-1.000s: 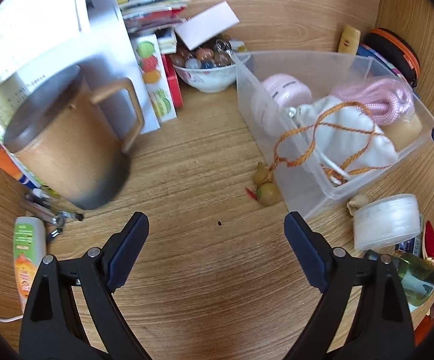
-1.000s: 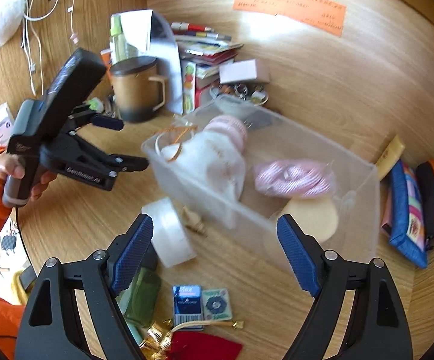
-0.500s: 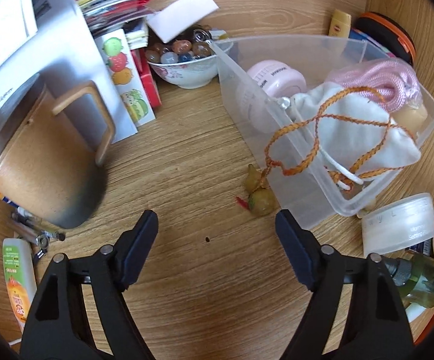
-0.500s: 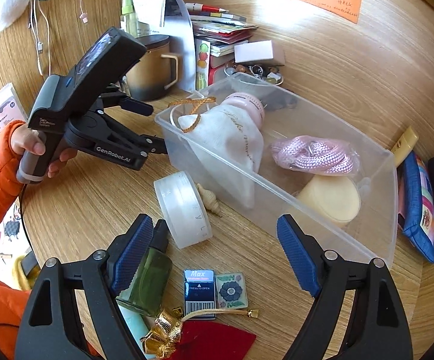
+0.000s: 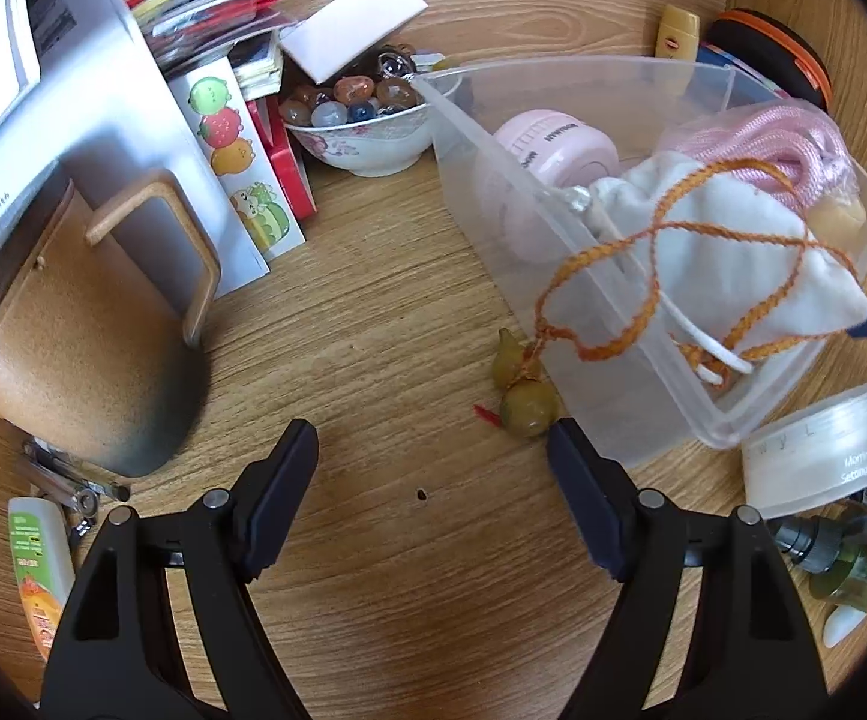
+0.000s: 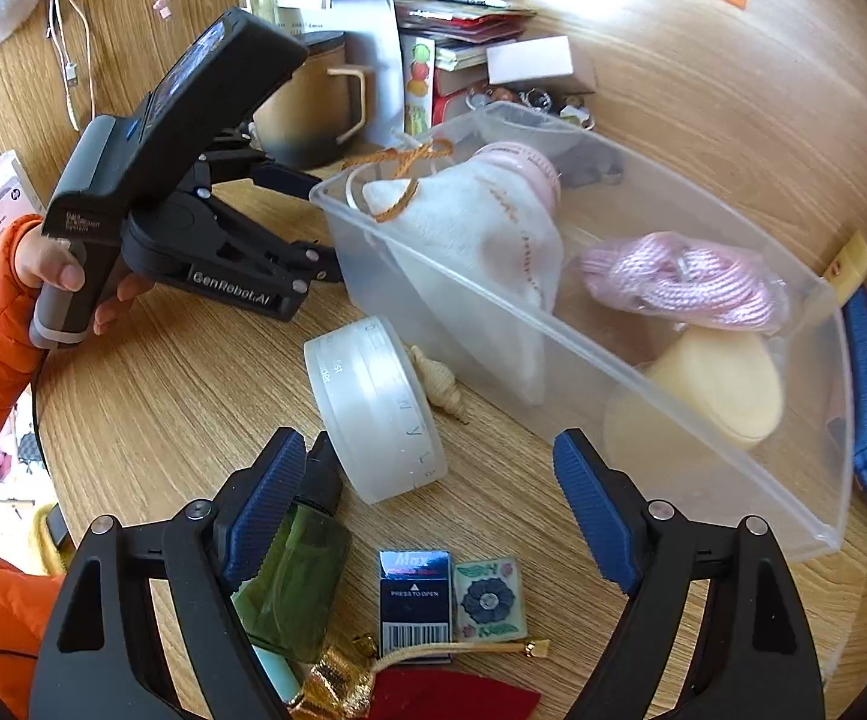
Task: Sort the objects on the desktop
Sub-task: 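Withdraw both grippers from the bin and move right gripper toward the frosted white container, then grasp the frosted white round container with right gripper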
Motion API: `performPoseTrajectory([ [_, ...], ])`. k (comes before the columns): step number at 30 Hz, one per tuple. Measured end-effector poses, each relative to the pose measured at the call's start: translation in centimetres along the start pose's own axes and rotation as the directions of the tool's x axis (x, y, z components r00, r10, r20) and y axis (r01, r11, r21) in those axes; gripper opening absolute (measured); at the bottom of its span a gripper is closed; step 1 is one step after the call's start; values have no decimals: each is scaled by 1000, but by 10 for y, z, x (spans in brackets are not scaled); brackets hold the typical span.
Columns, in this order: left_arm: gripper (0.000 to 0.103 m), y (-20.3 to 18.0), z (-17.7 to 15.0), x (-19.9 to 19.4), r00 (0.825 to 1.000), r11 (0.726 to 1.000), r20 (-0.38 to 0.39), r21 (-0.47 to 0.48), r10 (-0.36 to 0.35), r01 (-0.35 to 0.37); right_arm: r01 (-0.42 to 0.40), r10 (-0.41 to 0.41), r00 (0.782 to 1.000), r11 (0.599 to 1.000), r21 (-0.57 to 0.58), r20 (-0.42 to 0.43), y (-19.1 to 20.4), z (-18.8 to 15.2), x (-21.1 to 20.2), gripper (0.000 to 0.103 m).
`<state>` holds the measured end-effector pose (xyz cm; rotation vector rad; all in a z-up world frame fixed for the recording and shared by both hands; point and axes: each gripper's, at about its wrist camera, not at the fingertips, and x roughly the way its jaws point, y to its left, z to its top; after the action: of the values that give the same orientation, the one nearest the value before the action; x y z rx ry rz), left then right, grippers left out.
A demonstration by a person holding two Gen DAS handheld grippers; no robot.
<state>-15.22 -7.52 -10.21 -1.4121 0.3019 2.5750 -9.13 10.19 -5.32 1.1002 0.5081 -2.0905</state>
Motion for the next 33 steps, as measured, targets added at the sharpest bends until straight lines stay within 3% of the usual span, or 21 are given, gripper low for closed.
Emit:
performPoseTrajectory([
  [15,75,7,7,6,1000,999,11,-48,-22,22,-41,41,999,999,10,6,-2,-1,12,80],
  [18,73,28,5,12,1000,997,11,-75,-15,16,-49,49,999,999,12,9,-1,0,13,79],
  [24,63,37,4,15,999,995,13,-84,-44,45,-56,56,998,998,-4,14,1,1,13,69],
  [31,51,39,4,13,997,994,18,-70,-77,78,-96,96,995,995,-25,-4,7,1,19,40],
  [33,51,39,1,8,997,993,21,-88,-80,82,-99,99,995,994,-37,-1,10,1,19,36],
])
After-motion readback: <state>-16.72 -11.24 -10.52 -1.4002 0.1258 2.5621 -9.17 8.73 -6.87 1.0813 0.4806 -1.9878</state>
